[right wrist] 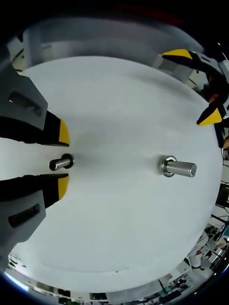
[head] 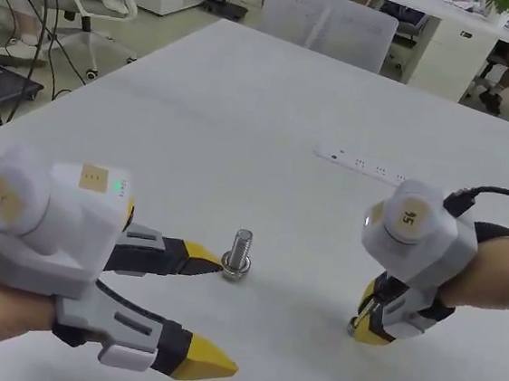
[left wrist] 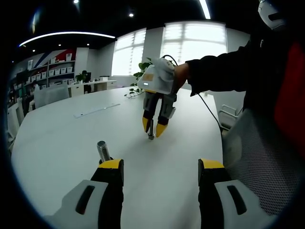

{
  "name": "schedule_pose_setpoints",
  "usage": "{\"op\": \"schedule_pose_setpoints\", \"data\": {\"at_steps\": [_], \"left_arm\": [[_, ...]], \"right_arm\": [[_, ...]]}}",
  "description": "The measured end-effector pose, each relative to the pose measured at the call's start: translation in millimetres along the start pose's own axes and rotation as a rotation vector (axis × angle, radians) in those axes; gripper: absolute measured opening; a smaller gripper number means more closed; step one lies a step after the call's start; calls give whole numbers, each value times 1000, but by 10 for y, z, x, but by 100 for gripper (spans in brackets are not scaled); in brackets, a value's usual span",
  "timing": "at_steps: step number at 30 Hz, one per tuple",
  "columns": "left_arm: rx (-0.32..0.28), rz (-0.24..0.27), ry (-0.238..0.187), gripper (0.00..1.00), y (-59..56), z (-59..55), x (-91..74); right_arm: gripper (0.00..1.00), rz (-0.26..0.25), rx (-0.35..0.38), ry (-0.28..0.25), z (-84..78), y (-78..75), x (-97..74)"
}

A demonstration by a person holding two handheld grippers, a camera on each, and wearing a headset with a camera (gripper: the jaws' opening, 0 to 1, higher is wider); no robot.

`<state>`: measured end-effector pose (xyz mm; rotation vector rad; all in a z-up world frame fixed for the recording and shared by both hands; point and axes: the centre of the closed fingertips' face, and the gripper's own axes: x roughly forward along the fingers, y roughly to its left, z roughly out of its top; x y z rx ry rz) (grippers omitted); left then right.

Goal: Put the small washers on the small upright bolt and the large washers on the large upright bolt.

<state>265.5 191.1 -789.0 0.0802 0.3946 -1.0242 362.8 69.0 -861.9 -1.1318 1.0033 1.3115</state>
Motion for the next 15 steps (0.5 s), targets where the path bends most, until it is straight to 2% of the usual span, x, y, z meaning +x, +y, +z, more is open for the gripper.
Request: {"op": "schedule_pose_setpoints", "data": {"at_steps": [12,15], "left_arm": [[0,-4,3,62,-18,-6,5],[1,-6,4,62,-23,-8,10]], "right_arm": [[44,-1,26,-13,-30,12,1],[52,0,41,-16,-50,22,0]]}}
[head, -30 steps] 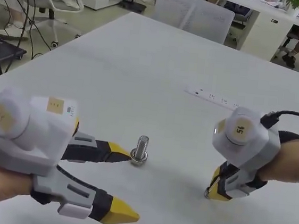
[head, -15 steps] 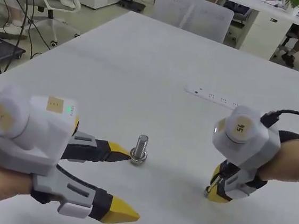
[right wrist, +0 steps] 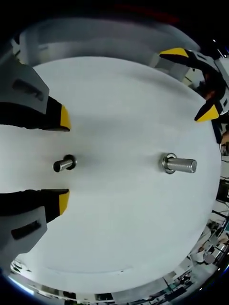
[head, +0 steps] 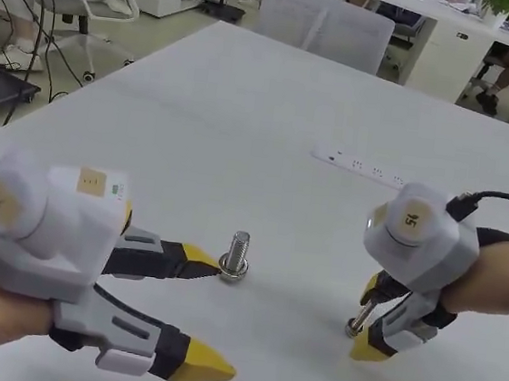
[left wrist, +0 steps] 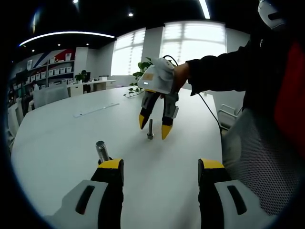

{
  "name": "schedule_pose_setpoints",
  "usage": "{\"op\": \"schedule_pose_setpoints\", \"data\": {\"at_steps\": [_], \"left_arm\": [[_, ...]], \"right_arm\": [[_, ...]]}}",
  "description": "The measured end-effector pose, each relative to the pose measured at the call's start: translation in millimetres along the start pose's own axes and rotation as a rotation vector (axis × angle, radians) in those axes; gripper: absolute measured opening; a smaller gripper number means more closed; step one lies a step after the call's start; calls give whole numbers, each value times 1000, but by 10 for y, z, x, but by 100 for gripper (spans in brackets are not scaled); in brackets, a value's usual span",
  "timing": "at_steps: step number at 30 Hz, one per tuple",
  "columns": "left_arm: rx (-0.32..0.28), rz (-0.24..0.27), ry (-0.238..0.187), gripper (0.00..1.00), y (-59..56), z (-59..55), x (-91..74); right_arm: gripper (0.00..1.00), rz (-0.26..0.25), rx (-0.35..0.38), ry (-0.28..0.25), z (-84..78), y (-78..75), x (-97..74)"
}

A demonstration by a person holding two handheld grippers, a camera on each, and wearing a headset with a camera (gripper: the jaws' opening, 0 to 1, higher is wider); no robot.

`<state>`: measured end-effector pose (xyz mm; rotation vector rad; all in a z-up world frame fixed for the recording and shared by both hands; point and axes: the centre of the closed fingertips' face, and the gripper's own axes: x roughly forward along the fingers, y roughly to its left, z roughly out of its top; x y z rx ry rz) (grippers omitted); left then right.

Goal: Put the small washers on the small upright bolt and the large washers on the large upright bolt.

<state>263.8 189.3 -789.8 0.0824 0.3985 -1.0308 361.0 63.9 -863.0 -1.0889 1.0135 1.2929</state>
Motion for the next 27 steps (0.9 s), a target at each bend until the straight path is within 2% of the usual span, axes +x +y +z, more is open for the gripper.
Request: {"op": "schedule_pose_setpoints", "data": {"at_steps": [7,16,27], "left_arm": [[1,-5,3,63,-11,-4,7],[2,-10,8,63,-21,-6,13],[9,-18,11,63,-27,-7,11]], "right_arm": [[65,-6,23,-20,-24,10,-11],[74,-21,51,-59,-41,13,-51],[76,-64,100,-126,-58,33,-145]]}}
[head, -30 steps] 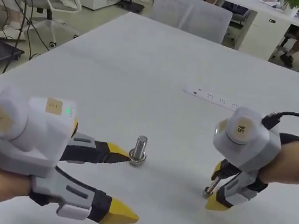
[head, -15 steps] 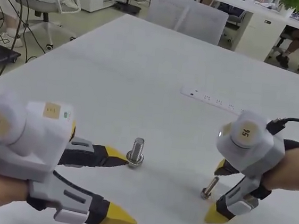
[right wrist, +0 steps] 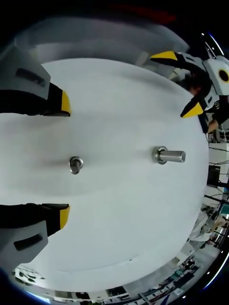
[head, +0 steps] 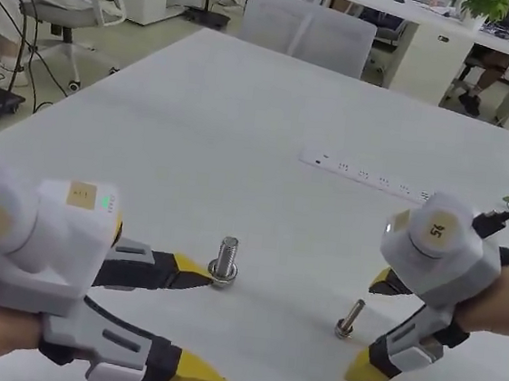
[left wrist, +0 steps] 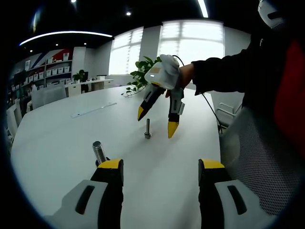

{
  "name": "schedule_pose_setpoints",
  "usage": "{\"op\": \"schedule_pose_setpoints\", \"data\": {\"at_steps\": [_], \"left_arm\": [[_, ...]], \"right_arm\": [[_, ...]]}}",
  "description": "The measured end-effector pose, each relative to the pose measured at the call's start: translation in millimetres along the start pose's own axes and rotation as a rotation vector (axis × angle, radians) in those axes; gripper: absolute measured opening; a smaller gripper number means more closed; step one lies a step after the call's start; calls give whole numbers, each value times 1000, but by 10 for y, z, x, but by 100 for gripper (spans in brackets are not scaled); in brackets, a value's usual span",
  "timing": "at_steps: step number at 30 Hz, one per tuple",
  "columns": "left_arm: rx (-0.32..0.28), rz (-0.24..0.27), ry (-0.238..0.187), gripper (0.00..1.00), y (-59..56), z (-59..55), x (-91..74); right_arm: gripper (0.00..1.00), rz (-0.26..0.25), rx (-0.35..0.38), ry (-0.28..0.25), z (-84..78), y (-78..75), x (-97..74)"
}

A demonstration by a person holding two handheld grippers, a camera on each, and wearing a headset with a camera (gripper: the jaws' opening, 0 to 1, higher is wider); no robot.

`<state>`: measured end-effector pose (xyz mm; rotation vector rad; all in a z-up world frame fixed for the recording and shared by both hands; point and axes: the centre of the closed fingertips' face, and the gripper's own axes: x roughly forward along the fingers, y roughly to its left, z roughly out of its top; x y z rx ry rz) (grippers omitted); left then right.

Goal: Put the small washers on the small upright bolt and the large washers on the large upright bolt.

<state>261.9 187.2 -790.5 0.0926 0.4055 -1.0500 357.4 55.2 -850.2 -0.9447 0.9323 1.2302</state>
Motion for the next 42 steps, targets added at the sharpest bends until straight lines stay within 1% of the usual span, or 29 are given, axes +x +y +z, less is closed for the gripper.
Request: {"op": "schedule_pose_setpoints", "data": {"at_steps": [4,11,24,32,42], "left_arm": [[3,-3,2,63,-5,0,0],[8,-6,6,63,-16,7,-2],[18,-6,8,63,-52,42,-38],[28,-5,9,63,-94,72,-70],[39,-5,7,63,-138,114,-114]], "right_arm": [[76,-12,11,-10,-14,5,-20],[76,-32,38,-39,-35,57,-80],[76,-67,82,-95,-84,290,-216],[75,-81,101,-115,-124,437,-267],[75,-96,127,-164,-120,618,-370]]}}
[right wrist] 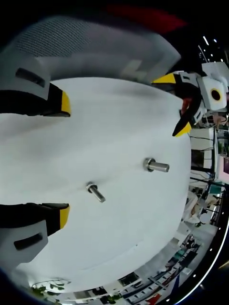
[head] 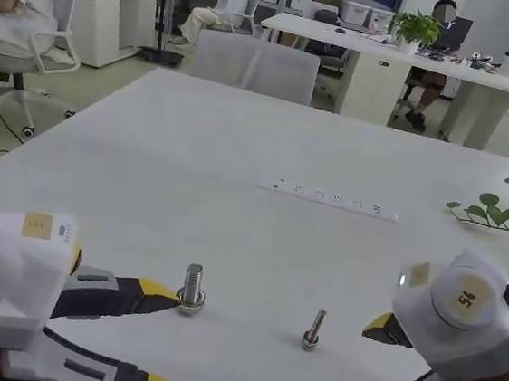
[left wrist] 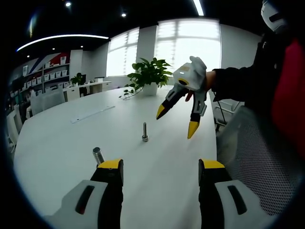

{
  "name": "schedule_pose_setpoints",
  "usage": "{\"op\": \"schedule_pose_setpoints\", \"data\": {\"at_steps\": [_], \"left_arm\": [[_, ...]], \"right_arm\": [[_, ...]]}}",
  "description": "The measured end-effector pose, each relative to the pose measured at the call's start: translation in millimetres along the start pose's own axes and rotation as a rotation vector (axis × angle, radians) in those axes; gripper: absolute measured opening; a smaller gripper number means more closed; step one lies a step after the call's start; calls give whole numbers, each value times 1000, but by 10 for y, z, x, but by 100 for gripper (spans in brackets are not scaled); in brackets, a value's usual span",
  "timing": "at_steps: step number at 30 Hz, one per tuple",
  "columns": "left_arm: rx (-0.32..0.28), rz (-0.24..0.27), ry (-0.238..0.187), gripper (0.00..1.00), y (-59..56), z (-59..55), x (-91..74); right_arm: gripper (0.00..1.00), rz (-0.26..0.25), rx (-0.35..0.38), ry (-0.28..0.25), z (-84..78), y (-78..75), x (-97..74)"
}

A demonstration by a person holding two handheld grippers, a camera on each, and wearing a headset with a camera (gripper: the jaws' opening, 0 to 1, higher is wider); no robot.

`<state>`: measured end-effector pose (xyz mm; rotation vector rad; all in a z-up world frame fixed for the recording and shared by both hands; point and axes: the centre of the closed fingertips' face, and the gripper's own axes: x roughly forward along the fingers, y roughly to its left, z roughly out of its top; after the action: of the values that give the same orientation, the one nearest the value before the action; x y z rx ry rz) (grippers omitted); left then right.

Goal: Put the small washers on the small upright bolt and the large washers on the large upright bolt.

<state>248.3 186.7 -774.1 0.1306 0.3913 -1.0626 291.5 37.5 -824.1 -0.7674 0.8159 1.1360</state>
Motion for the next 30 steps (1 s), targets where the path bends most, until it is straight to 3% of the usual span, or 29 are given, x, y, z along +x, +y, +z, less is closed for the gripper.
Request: {"op": "schedule_pose_setpoints", "data": {"at_steps": [12,19,30], "left_arm": [[15,-4,-1,63,-60,30,-73],[2,-6,14,63,-140,-69,-128],[-12,-9,25,64,-163,-139,-152]], "right_arm": [[75,-8,44,-64,-53,296,-123],[75,-13,78,-169,32,455,-224],[76,-30,121,-295,204,543,-273]]}}
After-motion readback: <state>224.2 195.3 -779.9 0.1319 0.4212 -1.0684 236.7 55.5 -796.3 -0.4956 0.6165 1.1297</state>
